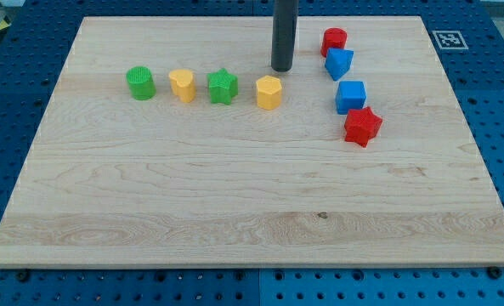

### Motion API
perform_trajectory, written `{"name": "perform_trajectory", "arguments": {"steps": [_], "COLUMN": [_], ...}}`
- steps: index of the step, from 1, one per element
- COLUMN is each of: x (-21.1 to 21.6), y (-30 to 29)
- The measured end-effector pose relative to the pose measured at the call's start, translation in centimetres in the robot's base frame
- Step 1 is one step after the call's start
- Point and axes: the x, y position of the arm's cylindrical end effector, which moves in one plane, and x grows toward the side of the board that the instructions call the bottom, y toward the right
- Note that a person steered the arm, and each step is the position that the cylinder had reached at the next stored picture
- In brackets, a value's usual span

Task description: Push the yellow hexagon to the green star

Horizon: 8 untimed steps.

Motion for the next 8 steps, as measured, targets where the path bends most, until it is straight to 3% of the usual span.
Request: {"name": "perform_trajectory", "arguments": {"steps": [2, 5, 8], "x": [4.9, 6.5, 6.5], "y": [1.3, 5.5, 2.0]}}
